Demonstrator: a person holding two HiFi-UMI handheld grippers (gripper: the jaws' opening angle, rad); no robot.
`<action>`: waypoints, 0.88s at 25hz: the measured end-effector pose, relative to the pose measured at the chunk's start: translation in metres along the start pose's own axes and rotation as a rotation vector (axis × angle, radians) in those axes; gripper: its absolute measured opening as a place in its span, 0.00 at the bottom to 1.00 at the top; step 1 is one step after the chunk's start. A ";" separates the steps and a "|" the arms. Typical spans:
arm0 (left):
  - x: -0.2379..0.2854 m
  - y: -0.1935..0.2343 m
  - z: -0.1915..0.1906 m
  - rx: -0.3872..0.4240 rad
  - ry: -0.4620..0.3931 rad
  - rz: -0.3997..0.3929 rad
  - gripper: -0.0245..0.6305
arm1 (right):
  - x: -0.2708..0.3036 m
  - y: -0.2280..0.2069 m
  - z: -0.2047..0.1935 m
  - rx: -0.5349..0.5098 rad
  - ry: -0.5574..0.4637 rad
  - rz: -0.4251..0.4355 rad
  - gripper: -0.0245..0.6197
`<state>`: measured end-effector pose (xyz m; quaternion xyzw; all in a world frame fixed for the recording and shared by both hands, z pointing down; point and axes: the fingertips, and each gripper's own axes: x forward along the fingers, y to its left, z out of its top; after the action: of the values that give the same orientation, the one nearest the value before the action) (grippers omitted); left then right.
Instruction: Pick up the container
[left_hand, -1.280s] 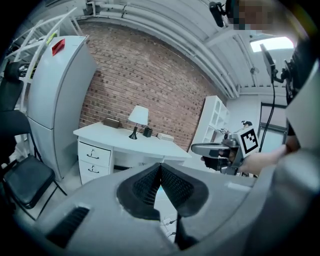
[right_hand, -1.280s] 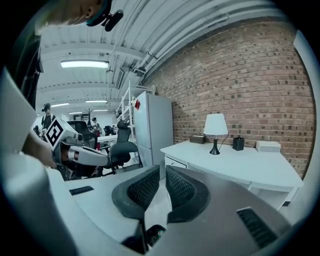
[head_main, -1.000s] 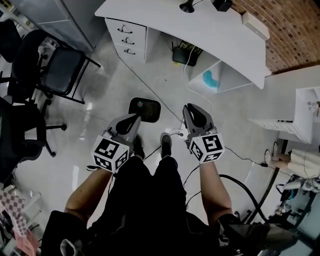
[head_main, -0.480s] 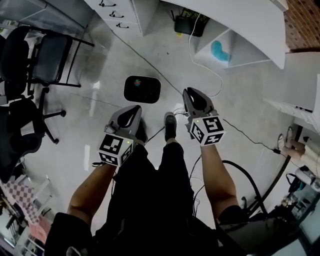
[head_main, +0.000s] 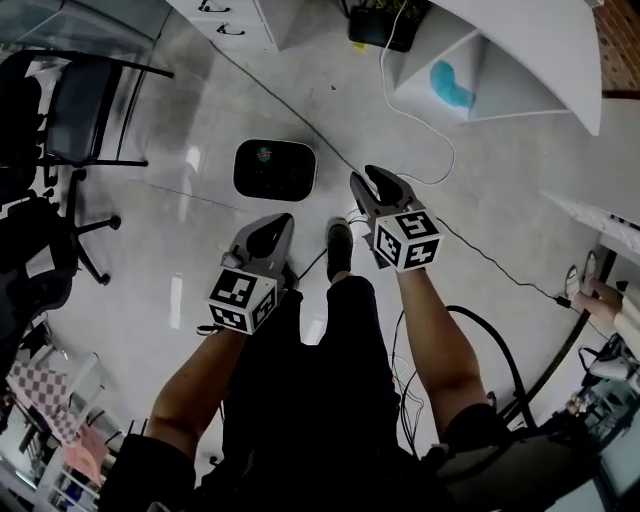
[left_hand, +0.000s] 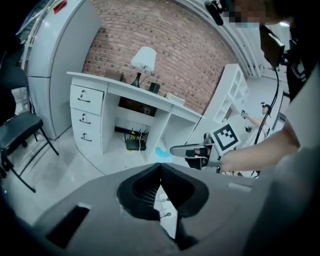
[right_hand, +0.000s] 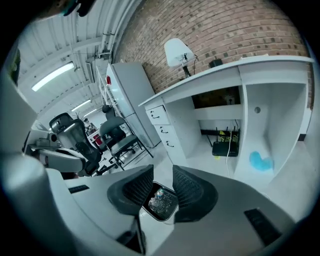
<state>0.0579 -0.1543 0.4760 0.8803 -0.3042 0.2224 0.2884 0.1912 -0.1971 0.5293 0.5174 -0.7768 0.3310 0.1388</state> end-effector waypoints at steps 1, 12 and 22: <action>0.008 -0.001 -0.010 0.002 0.007 -0.014 0.05 | 0.006 -0.007 -0.009 0.004 0.007 -0.010 0.17; 0.074 0.045 -0.092 0.061 0.041 -0.072 0.05 | 0.081 -0.053 -0.095 0.029 0.023 -0.025 0.17; 0.140 0.097 -0.138 0.087 -0.010 -0.051 0.05 | 0.160 -0.096 -0.172 0.000 0.027 0.035 0.17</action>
<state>0.0639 -0.1852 0.6923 0.9006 -0.2731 0.2235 0.2536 0.1868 -0.2210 0.7820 0.4991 -0.7838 0.3404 0.1436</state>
